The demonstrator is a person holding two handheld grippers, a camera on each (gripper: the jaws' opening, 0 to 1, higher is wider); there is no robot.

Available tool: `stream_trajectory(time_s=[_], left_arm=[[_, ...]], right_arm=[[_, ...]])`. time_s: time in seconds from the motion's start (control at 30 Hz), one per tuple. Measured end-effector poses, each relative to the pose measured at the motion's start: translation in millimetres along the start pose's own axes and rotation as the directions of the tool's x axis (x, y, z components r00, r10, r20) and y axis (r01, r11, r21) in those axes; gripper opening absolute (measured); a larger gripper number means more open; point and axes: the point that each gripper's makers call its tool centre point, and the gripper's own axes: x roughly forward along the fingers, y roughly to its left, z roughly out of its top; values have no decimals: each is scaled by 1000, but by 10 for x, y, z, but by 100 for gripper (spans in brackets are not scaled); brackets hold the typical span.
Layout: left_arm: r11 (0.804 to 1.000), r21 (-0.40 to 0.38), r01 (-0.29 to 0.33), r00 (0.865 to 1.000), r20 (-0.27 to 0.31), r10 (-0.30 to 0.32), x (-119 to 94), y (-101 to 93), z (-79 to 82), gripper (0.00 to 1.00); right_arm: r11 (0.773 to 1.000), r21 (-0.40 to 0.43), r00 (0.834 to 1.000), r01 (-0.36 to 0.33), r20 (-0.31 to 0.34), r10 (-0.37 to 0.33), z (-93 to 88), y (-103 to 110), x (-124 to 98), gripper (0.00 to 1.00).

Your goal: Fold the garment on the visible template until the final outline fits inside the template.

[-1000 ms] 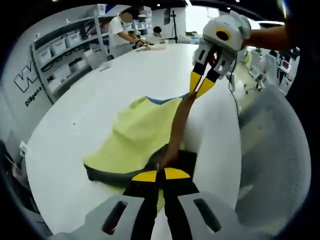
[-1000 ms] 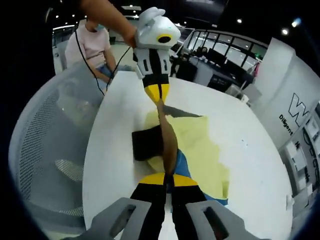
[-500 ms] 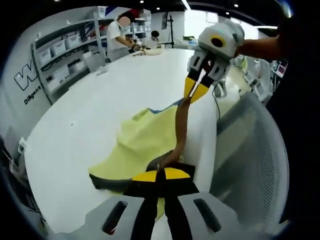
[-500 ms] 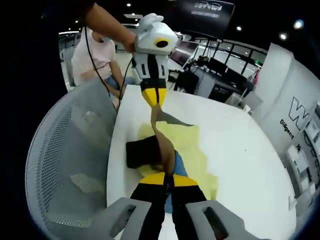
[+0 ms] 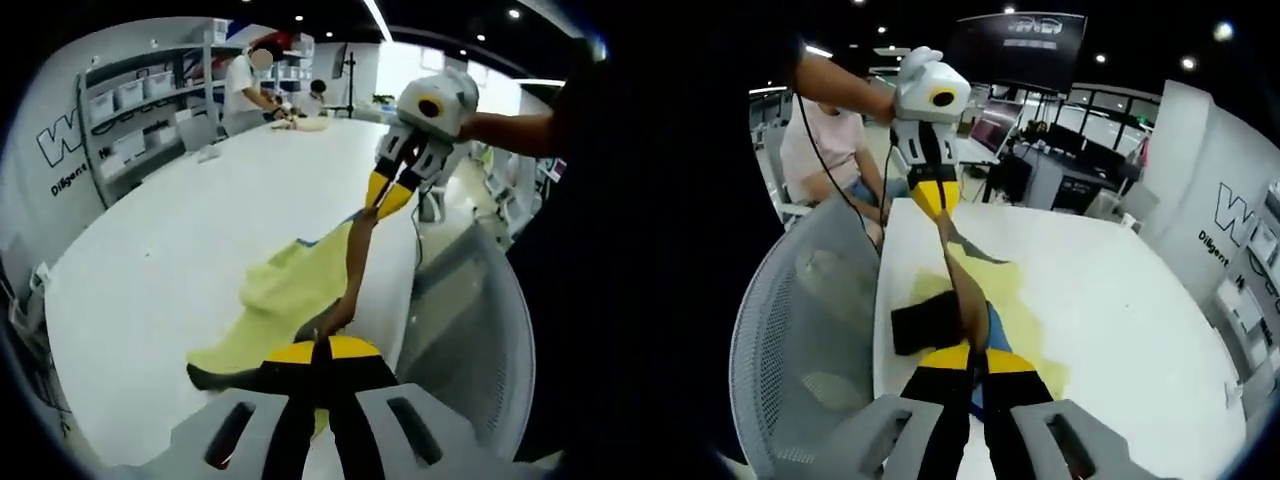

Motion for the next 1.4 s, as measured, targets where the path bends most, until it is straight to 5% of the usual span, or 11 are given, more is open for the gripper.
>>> stream_trajectory(time_s=[0.37,0.67,1.4], left_arm=[[1000,-25,-12,997,81,14,-169,280,421,0],[996,-76,-51,989,136,61,-191,641,667,0],[976,-148,-158,970,159,181,-103,1409,854,0]], right_arm=[[995,-21,994,102,52,-101,346,-510,-61,0],[982,-1,980,189,65,-189,453,-912,-27,0],[960,45,957,277,78,-280,591,-1577,196,0]])
